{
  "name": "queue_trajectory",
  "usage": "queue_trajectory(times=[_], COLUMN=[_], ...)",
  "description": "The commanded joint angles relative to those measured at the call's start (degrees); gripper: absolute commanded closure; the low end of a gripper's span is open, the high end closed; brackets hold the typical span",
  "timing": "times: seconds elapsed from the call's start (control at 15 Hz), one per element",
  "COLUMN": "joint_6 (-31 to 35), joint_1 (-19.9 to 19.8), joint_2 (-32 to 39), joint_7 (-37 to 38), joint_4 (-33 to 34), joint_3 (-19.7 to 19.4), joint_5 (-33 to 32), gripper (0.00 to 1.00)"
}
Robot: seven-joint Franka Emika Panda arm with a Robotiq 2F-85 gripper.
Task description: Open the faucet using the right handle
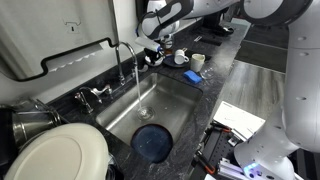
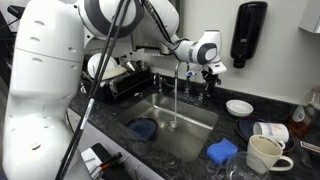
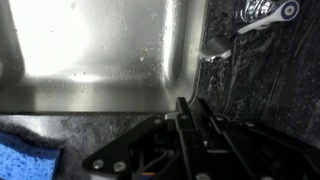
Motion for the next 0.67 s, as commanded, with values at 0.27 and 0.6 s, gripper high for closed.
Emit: queue_trajectory(times=[0.27,0.6], joint_6=[-7.9,-13.4], joint_1=[-0.4,-1.0], joint_2=[-9.7,-12.8], joint_7=[-4.9,-7.0], joint_4=[-3.5,-3.2], joint_3=[-0.6,-0.5], joint_5=[-5.3,-6.4], gripper=[0.96,0.96])
